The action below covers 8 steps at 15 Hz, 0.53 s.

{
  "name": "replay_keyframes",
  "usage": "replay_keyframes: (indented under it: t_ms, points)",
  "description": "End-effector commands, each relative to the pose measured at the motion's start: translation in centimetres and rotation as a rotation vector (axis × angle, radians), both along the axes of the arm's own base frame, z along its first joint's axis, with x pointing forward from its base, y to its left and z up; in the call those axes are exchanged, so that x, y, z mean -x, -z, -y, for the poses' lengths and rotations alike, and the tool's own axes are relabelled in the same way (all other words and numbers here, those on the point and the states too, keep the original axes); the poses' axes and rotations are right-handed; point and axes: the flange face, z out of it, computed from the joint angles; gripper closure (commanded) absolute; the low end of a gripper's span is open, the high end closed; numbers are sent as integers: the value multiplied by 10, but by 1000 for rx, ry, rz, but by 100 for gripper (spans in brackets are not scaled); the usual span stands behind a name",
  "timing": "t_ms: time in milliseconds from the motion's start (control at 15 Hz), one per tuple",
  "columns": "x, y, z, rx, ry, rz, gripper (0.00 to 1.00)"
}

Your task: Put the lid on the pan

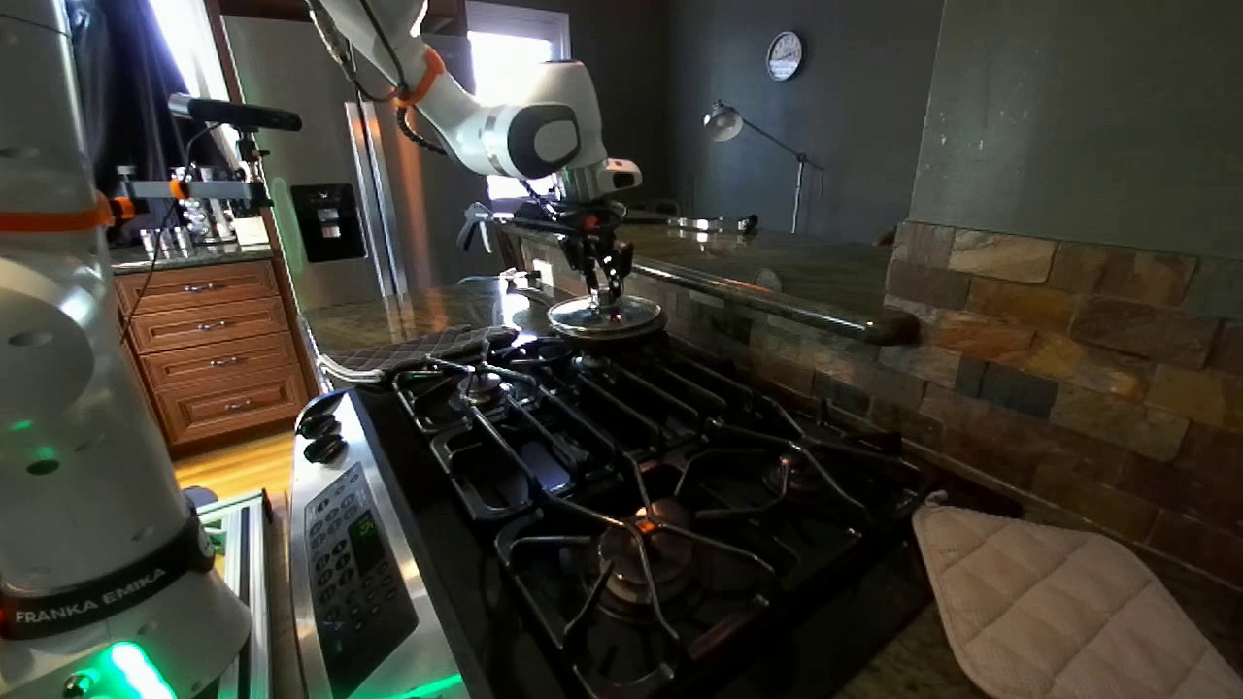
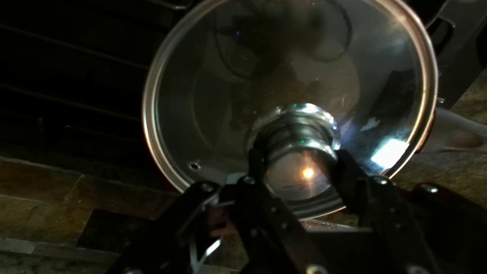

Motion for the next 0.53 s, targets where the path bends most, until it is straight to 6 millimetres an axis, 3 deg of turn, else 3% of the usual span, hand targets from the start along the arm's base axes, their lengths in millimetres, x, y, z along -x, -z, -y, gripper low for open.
replay_keyframes:
  t_ms: [0,467]
  points:
    - [-8,-2,-2,-17,-3,36,77]
    - [-10,4,-6,-26,-10,44,77]
